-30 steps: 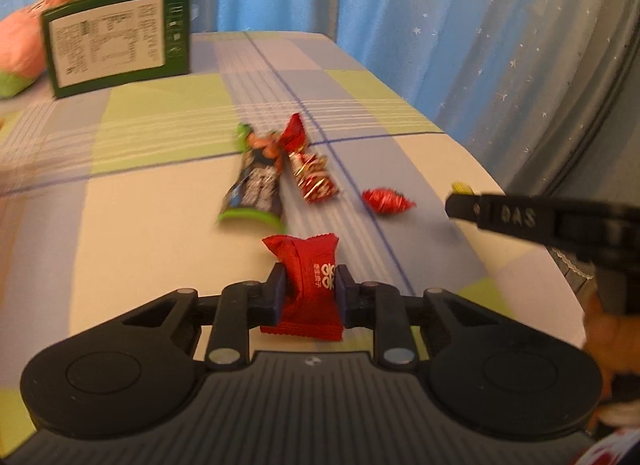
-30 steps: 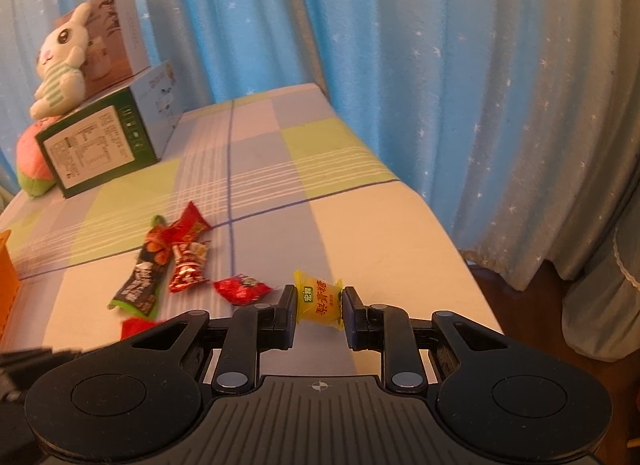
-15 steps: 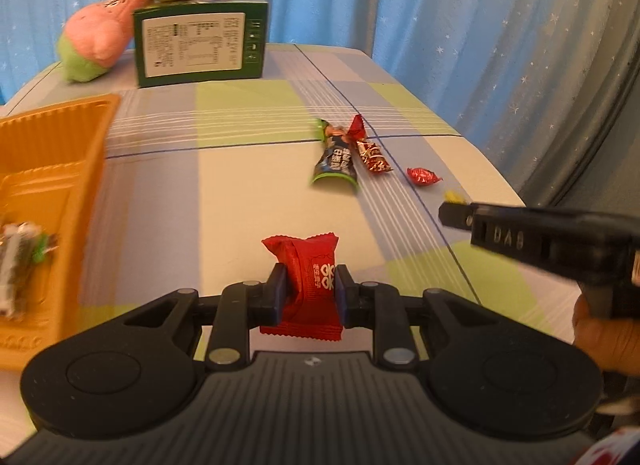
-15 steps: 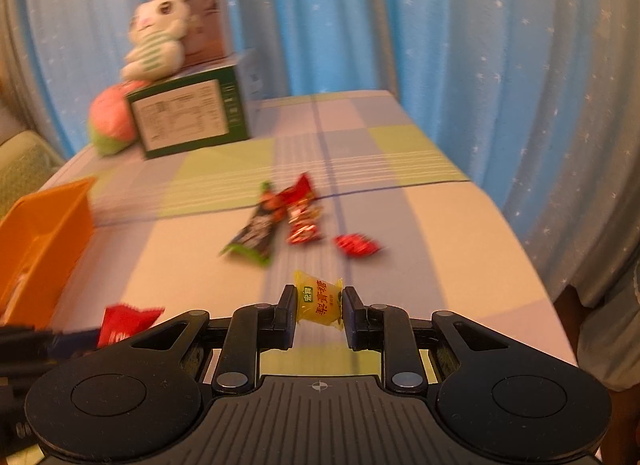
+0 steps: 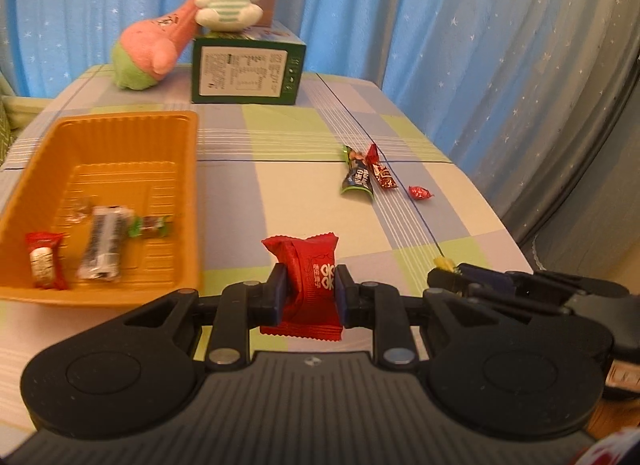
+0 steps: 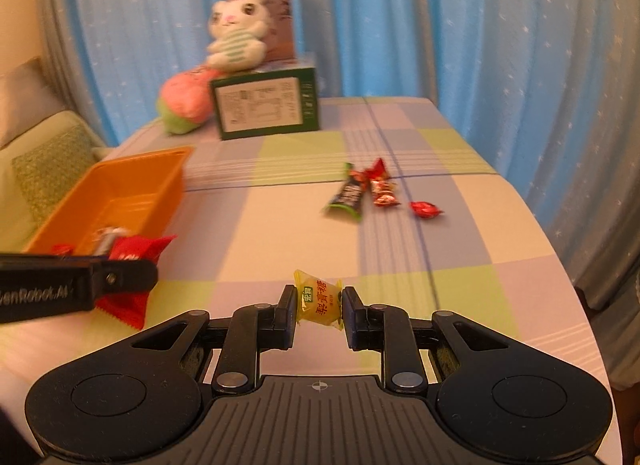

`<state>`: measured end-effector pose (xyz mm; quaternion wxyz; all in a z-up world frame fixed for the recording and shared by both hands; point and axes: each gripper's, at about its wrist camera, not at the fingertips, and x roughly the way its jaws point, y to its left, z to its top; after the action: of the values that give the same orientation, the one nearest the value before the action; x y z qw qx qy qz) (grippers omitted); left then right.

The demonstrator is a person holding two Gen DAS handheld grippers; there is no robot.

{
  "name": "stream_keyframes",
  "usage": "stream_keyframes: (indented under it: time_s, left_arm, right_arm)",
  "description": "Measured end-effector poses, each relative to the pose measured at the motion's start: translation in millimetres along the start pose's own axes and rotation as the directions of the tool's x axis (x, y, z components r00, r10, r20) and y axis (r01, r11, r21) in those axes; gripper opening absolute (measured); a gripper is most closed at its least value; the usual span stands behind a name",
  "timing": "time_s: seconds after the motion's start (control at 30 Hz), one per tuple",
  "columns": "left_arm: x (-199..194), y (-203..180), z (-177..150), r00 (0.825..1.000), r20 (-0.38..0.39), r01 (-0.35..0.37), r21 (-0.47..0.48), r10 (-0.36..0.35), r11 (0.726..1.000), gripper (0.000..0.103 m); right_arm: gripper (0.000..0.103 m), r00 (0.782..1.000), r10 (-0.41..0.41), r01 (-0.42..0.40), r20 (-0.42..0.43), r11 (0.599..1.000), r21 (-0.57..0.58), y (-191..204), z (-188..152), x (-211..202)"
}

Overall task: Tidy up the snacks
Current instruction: 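Carry both held snacks over the orange tray and lower them inside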

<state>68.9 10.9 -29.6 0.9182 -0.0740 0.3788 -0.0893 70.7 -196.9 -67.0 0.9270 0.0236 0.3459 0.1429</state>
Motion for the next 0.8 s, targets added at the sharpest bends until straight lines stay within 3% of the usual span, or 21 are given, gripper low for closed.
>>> stream_keyframes:
  time_s: [0.4, 0.8]
  left_arm:
    - [-67.4, 39.9, -9.3, 0.996, 0.052, -0.069, -0.033, 0.07, 0.997, 0.022]
    - [-101.3, 76.5, -9.0, 0.987, 0.07, -0.14, -0.063, 0.144, 0.988, 0.022]
  right_arm:
    - [0.024, 0.996, 0.085, -0.083, 0.015, 0.994, -0.069, 66.6, -5.2, -35.7]
    - [0.024, 0.984, 0.175, -0.171, 0.014, 0.972, -0.16, 122.1, 0.1, -40.0]
